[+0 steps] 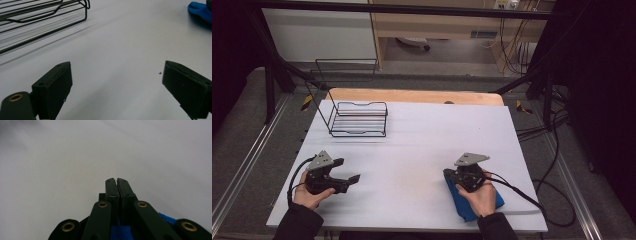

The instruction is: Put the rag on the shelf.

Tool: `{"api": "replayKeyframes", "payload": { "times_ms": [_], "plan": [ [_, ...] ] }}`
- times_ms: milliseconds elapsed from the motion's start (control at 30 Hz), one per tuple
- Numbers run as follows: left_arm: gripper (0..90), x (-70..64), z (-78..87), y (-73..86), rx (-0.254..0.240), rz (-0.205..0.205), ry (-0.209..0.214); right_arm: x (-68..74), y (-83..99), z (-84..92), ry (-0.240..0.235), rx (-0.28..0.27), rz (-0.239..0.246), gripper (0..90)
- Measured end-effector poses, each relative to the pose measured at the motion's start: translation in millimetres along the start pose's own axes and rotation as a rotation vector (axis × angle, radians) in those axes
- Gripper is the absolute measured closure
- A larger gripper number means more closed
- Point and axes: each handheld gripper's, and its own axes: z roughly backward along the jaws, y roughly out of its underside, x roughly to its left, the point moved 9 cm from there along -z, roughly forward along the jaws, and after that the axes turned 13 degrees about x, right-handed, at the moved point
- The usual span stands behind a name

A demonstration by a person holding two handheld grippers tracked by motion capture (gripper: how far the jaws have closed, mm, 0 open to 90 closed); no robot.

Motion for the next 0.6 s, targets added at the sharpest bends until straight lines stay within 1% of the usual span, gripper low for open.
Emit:
{"api": "replayKeyframes", "payload": {
  "times_ms": [100, 167, 233, 333, 400, 600],
  "plan": [
    [9.3, -0.1, 0.4, -0.2, -0.002, 0.0, 0.0, 6.6, -21.2, -13.9, -0.011, -0.018, -0.005, 88.5],
    [9.3, 0.1, 0.5, -0.2, -0.003, 0.001, -0.001, 9.9, -33.5, -25.8, -0.01, -0.018, -0.003, 88.5],
    [9.3, 0.1, 0.3, 0.1, -0.001, 0.0, 0.001, 12.2, -43.2, -38.9, -0.004, -0.009, -0.007, 88.5],
    [9.3, -0.3, -0.2, 0.5, 0.0, -0.001, 0.004, 14.9, -56.1, -56.7, -0.007, -0.015, -0.02, 88.5],
    [9.3, 0.0, -0.5, 0.2, 0.001, 0.0, 0.003, 16.6, -64.9, -65.1, -0.015, -0.024, -0.032, 88.5],
    [9.3, -0.2, -1.1, 0.1, 0.003, -0.002, 0.004, 23.8, -93.1, -83.2, -0.024, -0.056, -0.04, 88.5]
  ]
}}
